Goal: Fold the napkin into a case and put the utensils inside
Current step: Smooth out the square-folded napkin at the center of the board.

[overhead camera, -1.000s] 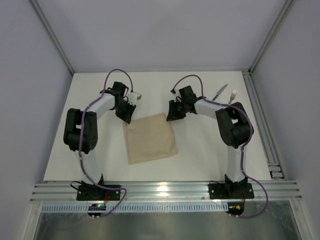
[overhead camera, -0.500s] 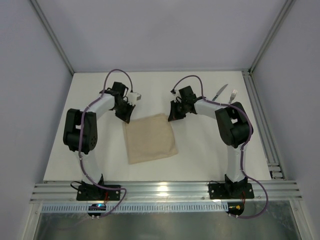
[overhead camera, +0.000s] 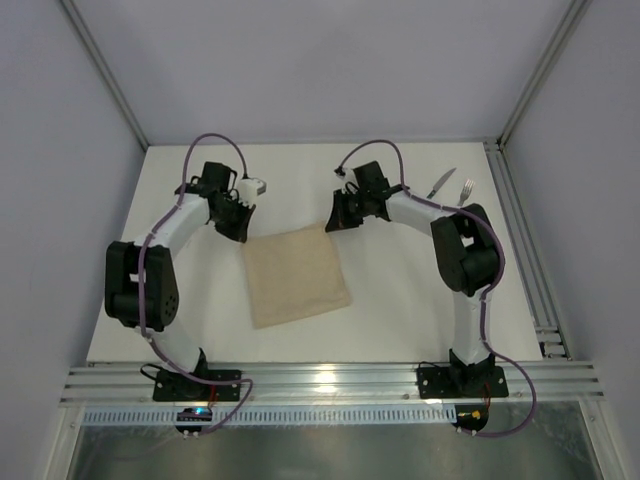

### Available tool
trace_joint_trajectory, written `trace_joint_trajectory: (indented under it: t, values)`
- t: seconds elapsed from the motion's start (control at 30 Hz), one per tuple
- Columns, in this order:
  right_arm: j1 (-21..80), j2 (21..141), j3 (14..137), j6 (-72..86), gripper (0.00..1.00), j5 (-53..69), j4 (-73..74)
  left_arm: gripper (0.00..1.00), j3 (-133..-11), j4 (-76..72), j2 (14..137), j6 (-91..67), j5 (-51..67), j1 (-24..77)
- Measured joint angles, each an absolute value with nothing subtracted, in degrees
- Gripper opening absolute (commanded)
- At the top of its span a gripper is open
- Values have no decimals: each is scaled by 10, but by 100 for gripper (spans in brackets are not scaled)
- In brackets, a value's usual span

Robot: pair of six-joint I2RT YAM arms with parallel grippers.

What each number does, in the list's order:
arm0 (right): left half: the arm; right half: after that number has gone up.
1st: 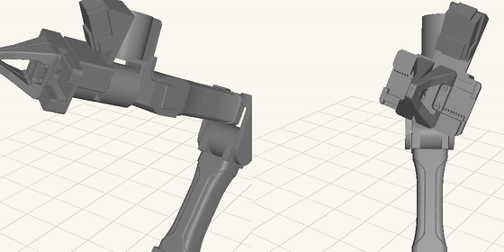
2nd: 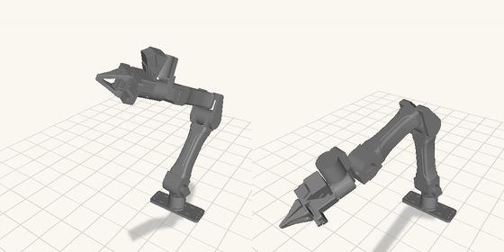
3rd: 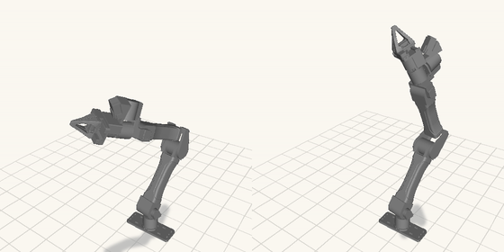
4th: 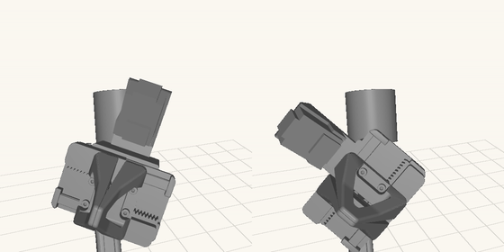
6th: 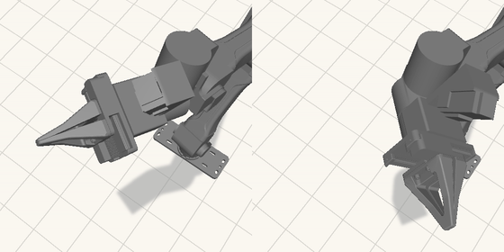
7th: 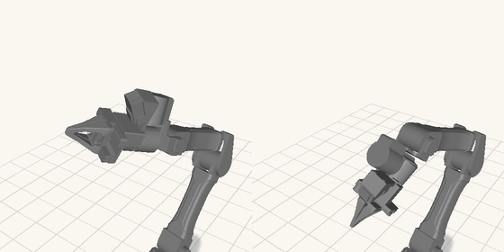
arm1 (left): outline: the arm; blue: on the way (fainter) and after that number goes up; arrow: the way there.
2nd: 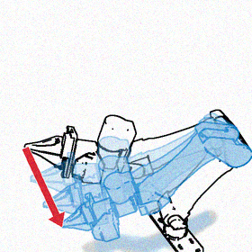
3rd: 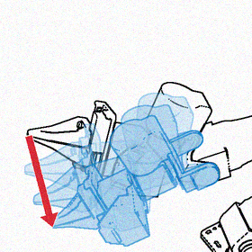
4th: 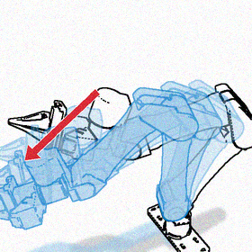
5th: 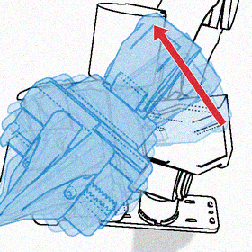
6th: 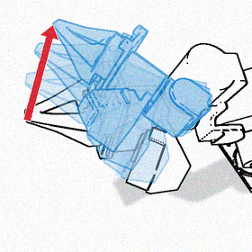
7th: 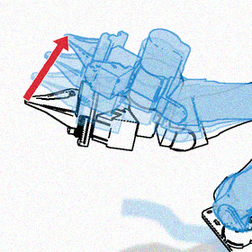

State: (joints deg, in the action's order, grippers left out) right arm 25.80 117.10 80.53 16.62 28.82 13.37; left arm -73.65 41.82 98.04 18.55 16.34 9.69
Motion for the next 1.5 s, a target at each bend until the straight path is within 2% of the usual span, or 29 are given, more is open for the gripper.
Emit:
trace_joint_trajectory:
  t: [0.03,0.1,0.27,0.87,0.9,0.97,1.0,1.03,1.13,1.5]
  values:
    - [259,1175,819,168,28,291,140,0,-730,418,983,186,164,89]
    - [260,1190,857,160,33,288,160,0,-719,418,993,187,165,75]
    - [262,1207,917,146,37,251,199,0,-704,405,1024,190,161,63]
    - [274,1271,945,143,41,227,232,2,-717,370,1039,199,173,63]
    - [274,1272,945,145,40,228,231,2,-719,370,1041,199,174,63]
    - [274,1273,946,148,33,230,231,2,-724,369,1048,199,175,63]
    - [274,1275,947,149,27,231,230,2,-729,370,1052,199,176,63]
    - [274,1277,948,151,16,231,228,2,-732,369,1056,199,176,63]
    - [274,1280,948,156,4,231,224,2,-738,369,1060,198,177,63]
    - [274,1261,925,151,4,218,206,0,-749,364,1060,195,185,70]
